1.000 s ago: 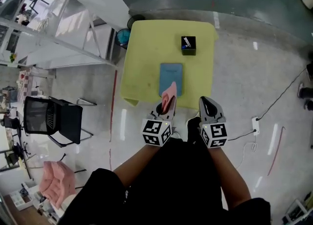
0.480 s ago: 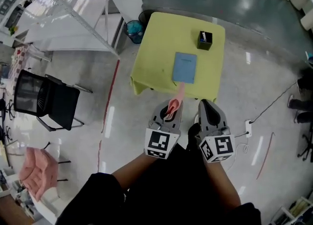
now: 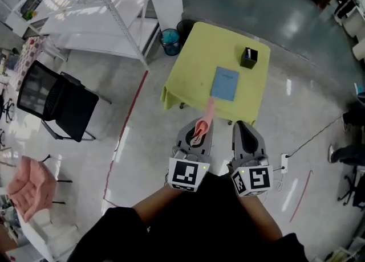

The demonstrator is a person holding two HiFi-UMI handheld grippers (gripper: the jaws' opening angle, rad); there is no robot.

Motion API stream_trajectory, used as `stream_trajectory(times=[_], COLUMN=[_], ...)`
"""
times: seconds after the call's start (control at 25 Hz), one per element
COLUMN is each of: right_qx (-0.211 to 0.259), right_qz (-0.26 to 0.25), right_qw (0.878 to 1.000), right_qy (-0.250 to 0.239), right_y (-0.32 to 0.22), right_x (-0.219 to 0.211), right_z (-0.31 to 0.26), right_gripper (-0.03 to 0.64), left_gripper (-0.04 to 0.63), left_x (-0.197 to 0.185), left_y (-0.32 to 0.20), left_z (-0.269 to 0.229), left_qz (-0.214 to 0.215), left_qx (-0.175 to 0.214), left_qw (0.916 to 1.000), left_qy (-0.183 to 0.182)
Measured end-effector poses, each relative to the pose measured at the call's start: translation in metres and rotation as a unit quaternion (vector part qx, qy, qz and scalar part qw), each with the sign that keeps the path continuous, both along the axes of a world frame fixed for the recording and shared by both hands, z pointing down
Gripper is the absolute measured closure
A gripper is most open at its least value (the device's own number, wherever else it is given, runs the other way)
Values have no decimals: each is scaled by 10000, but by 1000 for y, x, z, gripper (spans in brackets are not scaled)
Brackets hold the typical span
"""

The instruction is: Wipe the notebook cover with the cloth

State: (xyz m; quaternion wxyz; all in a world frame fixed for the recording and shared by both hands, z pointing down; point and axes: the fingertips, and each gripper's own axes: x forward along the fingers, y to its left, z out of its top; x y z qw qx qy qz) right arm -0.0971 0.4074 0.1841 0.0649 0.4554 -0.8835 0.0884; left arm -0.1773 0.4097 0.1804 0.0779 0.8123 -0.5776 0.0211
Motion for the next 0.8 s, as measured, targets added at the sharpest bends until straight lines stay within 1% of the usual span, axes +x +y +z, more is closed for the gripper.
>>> stream_trajectory(times=[0.12, 0.24, 0.36, 0.48, 0.6, 0.8], right_qx=[-39, -47, -49, 45, 146, 161], right_qz=[65, 132, 200, 254, 284, 382], right_qw=[9999, 9996, 9995, 9994, 9993, 9990], right_qy=[155, 233, 235, 224, 196, 143], right_y=[10, 20, 24, 24, 24, 20], right_x=[10, 23, 33, 42, 48, 55], right_z=[3, 8, 10, 6, 0, -4], right_gripper=[584, 584, 584, 585, 584, 584], left_gripper=[572, 572, 572, 572, 572, 572], left_x=[6, 20, 32, 40, 43, 46], left_y=[10, 16, 19, 22, 25, 20], left_z=[2, -1, -4, -3, -7, -11], left_qz=[-3, 74, 143, 177, 167, 175], left_qx=[18, 154, 217, 201, 207, 234], left_qw=[10000, 9998, 9996, 9996, 9996, 9995], left_qy=[79, 135, 115, 10, -43, -80])
